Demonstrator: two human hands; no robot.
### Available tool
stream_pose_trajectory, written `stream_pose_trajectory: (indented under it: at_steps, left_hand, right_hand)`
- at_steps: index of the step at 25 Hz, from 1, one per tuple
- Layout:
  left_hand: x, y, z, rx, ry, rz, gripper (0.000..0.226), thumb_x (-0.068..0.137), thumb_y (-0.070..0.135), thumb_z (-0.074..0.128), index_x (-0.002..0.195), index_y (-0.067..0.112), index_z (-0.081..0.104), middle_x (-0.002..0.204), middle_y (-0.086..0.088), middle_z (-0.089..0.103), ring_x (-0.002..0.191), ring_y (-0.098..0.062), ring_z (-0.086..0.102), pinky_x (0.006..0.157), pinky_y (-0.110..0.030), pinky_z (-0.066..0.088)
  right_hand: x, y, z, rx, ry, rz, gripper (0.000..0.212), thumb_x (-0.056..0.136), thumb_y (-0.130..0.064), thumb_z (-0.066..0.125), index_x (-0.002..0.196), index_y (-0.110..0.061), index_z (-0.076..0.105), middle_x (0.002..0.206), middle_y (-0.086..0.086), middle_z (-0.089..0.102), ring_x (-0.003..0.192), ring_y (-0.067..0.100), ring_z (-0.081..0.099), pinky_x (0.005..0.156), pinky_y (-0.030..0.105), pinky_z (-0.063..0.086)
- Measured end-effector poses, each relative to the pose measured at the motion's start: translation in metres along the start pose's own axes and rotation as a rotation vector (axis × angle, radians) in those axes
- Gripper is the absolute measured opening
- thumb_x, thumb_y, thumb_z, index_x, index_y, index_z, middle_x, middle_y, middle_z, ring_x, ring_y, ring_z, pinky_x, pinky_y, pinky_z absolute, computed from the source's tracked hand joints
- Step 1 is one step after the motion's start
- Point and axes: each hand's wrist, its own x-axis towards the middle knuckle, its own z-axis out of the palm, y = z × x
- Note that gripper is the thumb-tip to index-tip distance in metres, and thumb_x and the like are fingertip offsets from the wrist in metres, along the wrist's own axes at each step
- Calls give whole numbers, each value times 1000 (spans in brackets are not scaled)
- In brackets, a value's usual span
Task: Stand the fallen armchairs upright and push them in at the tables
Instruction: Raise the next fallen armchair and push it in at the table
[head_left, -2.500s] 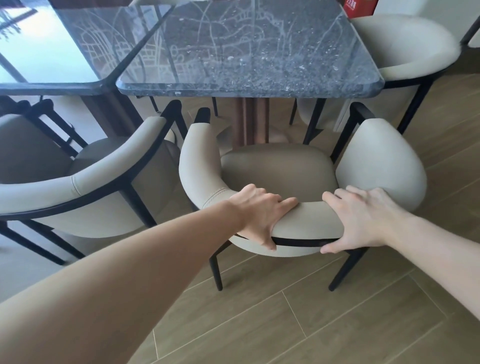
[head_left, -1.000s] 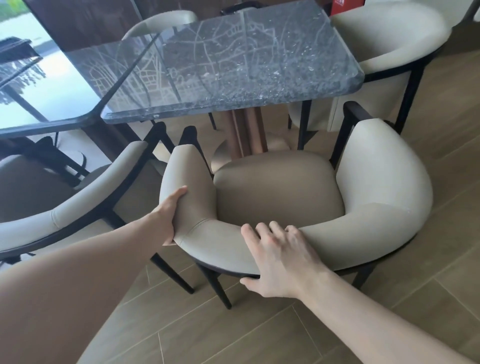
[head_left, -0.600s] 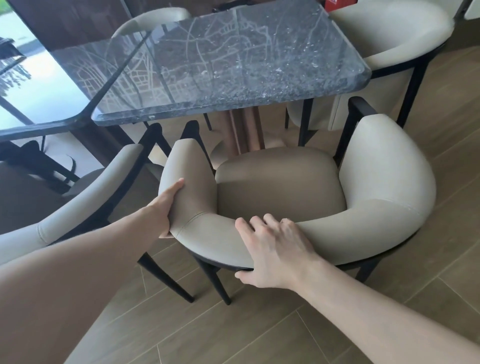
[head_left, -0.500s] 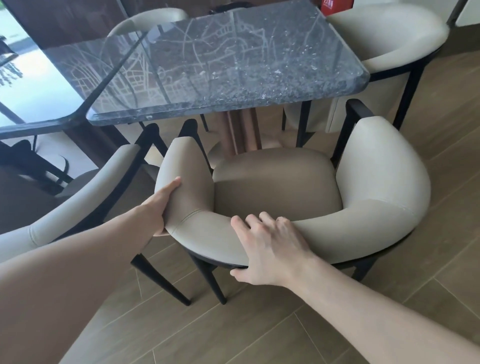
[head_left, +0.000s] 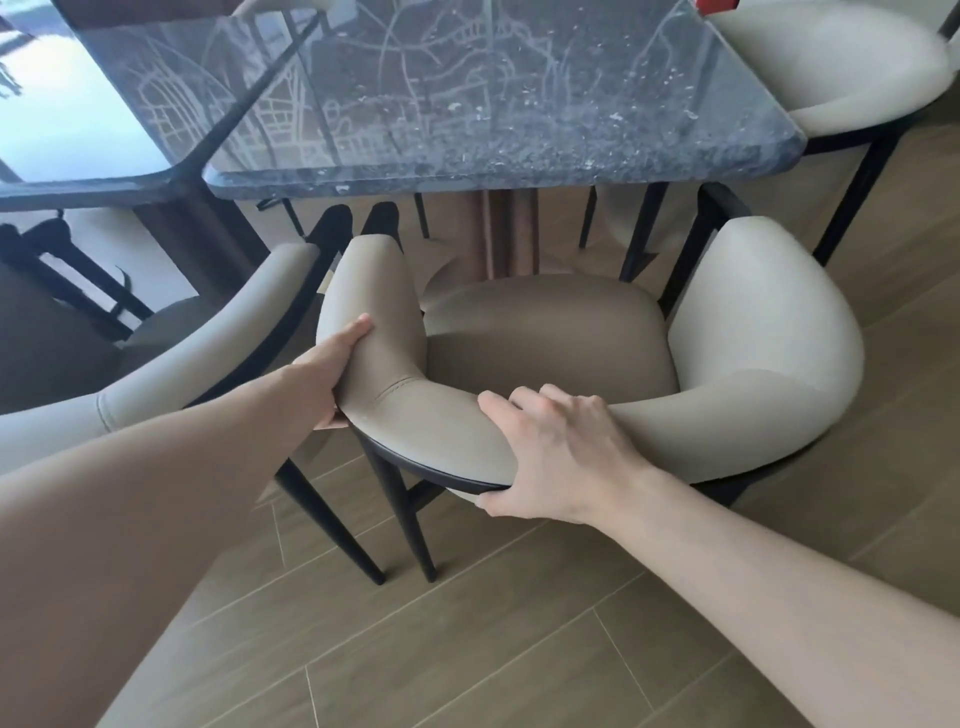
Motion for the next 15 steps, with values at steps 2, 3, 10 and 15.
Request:
stream_pose_trajectory:
  at_steps: [2, 3, 10, 15]
  left_hand:
    - [4, 2, -6, -25, 26, 4, 69, 74, 67, 77, 117, 18, 56, 97, -2, 66, 82, -22, 66, 69, -38, 54]
    - [4, 3, -5, -6, 44, 22, 71, 76, 67, 74, 123, 17, 56, 105, -4, 67, 90, -24, 67, 74, -39, 56]
    - [-33, -32, 25, 862, 281, 1018, 49, 102, 46, 44, 144, 21, 49, 159, -5, 36, 145, -27, 33, 117, -39, 20]
    - [-82, -61, 39, 1231, -205, 1246, 76, 83, 77, 21, 134, 31, 55, 129, 9, 65, 120, -19, 56, 108, -37, 33]
  right_hand:
    - [6, -7, 2, 5, 18, -8, 72, 67, -69, 65, 119, -24, 46, 97, -4, 57, 91, 25, 57, 63, 32, 34]
    - [8, -9, 2, 6, 20, -4, 72, 67, -69, 65, 120, -24, 46, 97, -4, 57, 91, 25, 57, 63, 32, 34]
    - [3, -11, 2, 10, -13, 41, 80, 67, -75, 63, 125, -23, 44, 109, 0, 55, 99, 28, 56, 78, 38, 46]
    - [-13, 29, -21, -6, -272, -43, 107, 59, -80, 65, 143, -24, 29, 129, 2, 52, 119, 29, 53, 99, 49, 42]
